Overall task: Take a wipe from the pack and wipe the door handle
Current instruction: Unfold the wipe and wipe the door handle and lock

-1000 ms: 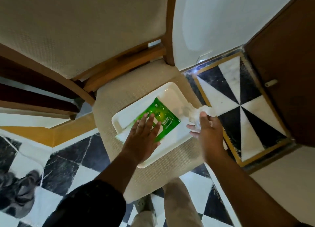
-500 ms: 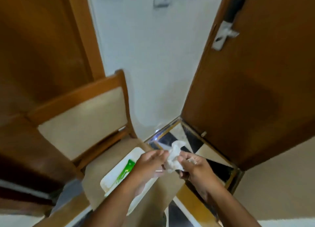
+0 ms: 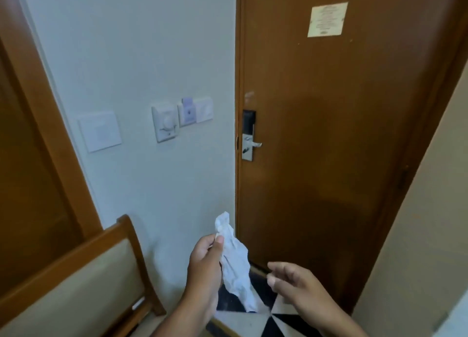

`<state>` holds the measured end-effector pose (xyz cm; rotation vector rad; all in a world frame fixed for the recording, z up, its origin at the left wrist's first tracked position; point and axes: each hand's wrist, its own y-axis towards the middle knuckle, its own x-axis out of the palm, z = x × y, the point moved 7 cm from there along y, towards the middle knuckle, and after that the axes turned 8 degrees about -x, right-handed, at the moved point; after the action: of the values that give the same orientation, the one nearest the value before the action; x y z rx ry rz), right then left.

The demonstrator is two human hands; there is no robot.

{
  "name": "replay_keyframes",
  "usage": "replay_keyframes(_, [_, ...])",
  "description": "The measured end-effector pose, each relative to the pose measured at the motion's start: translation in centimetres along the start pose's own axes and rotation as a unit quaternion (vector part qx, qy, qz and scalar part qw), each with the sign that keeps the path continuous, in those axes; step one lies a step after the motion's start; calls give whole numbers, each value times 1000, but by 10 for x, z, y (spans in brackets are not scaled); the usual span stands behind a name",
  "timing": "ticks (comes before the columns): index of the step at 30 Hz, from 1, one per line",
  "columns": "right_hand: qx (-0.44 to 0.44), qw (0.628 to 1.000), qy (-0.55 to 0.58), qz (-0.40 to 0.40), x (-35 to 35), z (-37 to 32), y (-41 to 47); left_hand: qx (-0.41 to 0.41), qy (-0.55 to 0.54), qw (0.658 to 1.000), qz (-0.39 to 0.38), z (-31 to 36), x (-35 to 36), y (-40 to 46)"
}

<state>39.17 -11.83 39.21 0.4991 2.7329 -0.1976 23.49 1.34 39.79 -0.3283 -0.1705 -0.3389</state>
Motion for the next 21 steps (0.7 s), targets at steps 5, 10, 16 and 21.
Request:
replay_keyframes(5, [-71, 982, 171, -39, -34, -36, 43, 16, 57, 994, -96, 24, 85, 23])
replay_keyframes(10, [-98, 964, 242, 42, -97, -39, 85, 97, 120, 986, -61, 53, 144, 57])
replay_keyframes(16, [-90, 955, 244, 140, -143, -23, 143, 6, 159, 979, -125, 32, 180, 98])
replay_keyframes(21, [-77, 948, 219, 218, -169, 3, 197, -34, 62, 997, -16, 30, 172, 169])
